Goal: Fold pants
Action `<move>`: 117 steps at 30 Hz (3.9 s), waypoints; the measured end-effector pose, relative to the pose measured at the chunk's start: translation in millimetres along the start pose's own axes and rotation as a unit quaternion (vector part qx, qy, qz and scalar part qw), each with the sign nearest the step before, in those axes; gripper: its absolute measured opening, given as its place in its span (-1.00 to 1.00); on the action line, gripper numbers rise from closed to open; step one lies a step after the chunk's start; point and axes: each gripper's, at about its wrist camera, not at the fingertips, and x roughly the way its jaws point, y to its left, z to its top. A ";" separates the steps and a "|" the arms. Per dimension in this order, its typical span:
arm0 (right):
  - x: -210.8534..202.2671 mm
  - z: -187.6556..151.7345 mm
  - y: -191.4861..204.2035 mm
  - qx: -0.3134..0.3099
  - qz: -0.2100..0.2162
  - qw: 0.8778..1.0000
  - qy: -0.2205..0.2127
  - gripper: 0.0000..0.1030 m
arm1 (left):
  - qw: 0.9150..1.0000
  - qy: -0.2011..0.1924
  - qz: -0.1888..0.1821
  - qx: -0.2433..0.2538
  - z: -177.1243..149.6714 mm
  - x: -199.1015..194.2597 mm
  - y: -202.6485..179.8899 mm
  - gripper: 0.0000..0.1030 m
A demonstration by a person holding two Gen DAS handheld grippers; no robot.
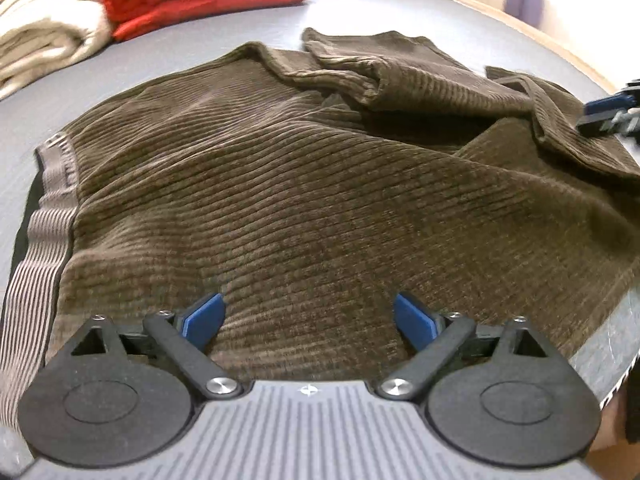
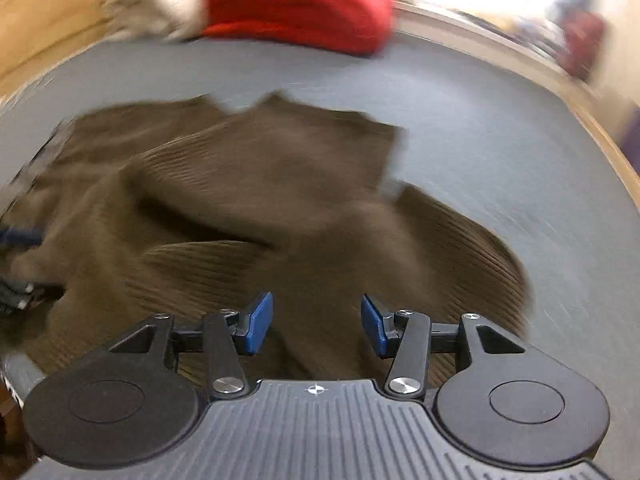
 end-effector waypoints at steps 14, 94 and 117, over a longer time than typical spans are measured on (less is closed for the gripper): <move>31.6 -1.1 42.7 -0.190 -0.066 0.979 0.025 -0.76 | 0.999 -0.003 0.036 -0.023 -19.4 -18.9 -16.1 0.90; -50.3 -101.6 -358.6 0.463 -0.324 0.823 -0.048 -0.12 | 0.997 -0.047 -0.048 -0.034 0.3 -42.4 -36.4 0.82; -151.1 -254.2 -341.7 0.658 -0.204 0.725 0.019 0.05 | 0.980 -0.029 -0.158 0.120 -27.4 -45.9 -103.7 0.45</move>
